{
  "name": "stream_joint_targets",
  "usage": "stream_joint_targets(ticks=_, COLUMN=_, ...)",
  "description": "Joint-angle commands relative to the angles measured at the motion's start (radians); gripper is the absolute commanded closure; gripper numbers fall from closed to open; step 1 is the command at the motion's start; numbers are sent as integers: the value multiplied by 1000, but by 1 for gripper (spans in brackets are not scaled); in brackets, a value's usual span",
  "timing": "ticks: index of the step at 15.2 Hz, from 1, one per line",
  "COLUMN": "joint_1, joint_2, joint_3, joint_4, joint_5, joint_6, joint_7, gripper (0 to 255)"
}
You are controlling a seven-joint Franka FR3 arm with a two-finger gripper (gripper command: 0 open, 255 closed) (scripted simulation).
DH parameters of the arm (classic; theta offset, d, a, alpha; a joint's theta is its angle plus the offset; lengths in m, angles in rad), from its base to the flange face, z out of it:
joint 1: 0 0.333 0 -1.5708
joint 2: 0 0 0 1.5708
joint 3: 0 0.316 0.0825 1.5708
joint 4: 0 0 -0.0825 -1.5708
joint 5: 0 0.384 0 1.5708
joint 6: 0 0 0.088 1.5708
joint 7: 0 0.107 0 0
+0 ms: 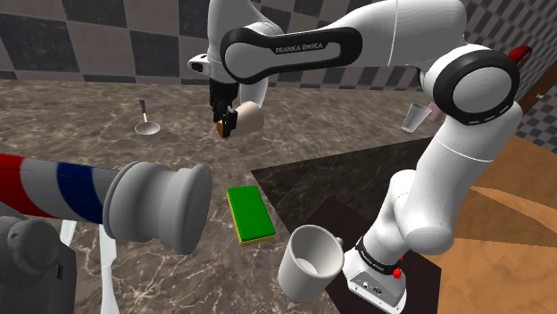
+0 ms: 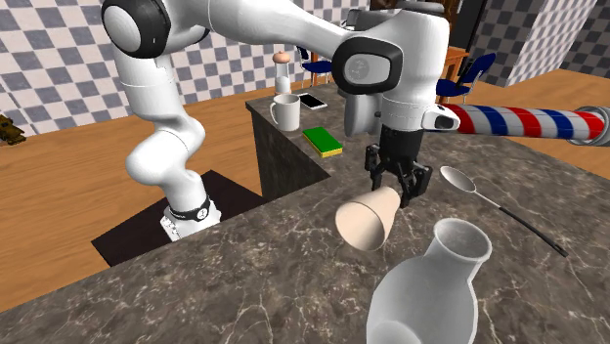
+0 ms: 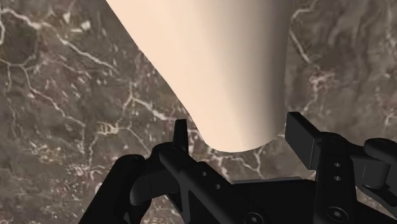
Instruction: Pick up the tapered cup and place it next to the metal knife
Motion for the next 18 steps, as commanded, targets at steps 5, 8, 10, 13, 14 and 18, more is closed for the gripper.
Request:
stream_joint_targets(ticks=5, joint_1=0, joint_2=-6, joint_3=0, joint_4=45, joint_5=1, joint_6=-52, joint_7=-5, gripper=255)
stream_joint_targets(ticks=8, joint_1=0, joint_2=-9, joint_3=0, joint_4=81, joint_5=2, joint_6=-91, joint_7=-9, gripper=255)
stream_joint_targets(ticks=10, joint_1=0, joint_2=-10, joint_3=0, joint_4=107, joint_5=3, joint_6=-118, joint_7=-12, gripper=255)
stream_joint_targets(ticks=13, joint_1=1, joint_2=-9, joint_3=0, joint_4=148, joint_5=4, joint_6=-158, joint_7=-16, gripper=255)
stream_joint_targets(ticks=14, joint_1=1, joint_2=-9, joint_3=0, joint_4=162, joint_5=5, joint_6=-172, joint_7=-17, gripper=255)
stream_joint_targets(ticks=18, joint_1=1, joint_2=-4, joint_3=1, joint_4=221, joint_5=6, joint_6=-226, joint_7=-22, gripper=255)
